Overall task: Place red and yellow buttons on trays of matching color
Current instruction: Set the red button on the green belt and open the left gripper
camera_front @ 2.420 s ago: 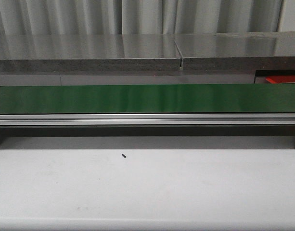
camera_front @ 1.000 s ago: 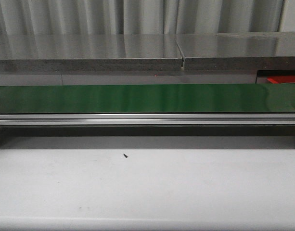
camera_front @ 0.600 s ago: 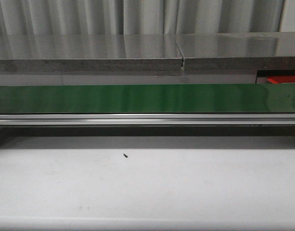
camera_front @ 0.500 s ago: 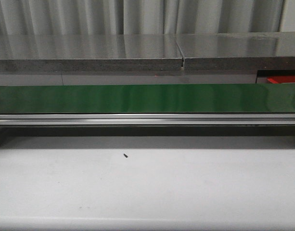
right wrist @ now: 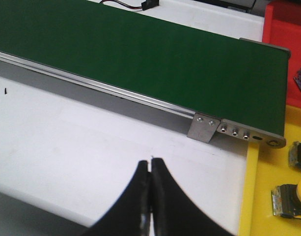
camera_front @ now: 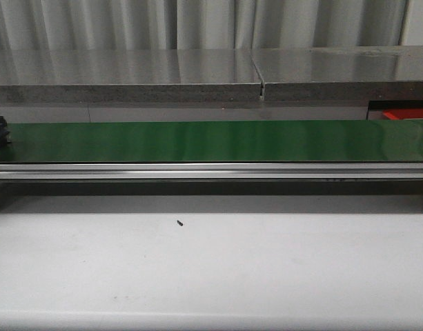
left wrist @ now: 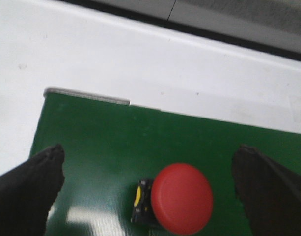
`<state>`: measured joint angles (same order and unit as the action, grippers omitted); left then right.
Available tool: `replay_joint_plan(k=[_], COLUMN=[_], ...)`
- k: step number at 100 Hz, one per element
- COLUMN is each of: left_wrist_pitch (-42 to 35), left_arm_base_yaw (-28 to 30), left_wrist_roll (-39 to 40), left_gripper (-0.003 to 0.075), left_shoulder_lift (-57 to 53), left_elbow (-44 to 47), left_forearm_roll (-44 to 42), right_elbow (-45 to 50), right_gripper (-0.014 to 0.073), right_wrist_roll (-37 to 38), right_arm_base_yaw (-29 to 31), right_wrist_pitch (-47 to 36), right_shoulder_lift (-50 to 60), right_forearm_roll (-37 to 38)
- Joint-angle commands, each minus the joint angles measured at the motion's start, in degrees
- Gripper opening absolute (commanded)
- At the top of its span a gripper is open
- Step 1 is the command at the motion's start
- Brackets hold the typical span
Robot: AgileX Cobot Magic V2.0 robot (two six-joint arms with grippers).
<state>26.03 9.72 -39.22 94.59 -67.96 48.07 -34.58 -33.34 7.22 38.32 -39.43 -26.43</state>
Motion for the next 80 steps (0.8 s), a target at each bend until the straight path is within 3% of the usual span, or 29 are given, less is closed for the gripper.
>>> replay_joint_plan(k=[1,27,52,80], left_wrist_pitch=[-1.0,-0.8,0.7,0.5], left_arm_base_yaw=[-0.1,6.6,14.9,16.9], left_wrist_roll=[0.0,0.1,0.1,0.1], left_gripper=[0.0671,0.0663,0.0663,0.0663], left_shoulder_lift=[-3.8,-2.1,7.4,18.0], left_elbow=[-4.3,-10.1,-14.4,-23.4], left_forearm_roll=[0.9,-1.1,-1.2,-3.7], right_elbow=[-1.5,-1.5,-1.5,-1.5], right_gripper=[-0.0066,-0.0066,-0.0066,-0.0066], right_wrist_roll=[-0.4,-0.4,-0.4,-0.4], right_arm_base_yaw=[-0.1,-0.1,-0.1,-0.1], right_wrist_pitch=[-2.8,-2.8,-2.8,-2.8], right_shoulder_lift=[0.2,0.2,0.2,0.2], right_forearm_roll=[-1.1,-1.1,-1.1,-1.1])
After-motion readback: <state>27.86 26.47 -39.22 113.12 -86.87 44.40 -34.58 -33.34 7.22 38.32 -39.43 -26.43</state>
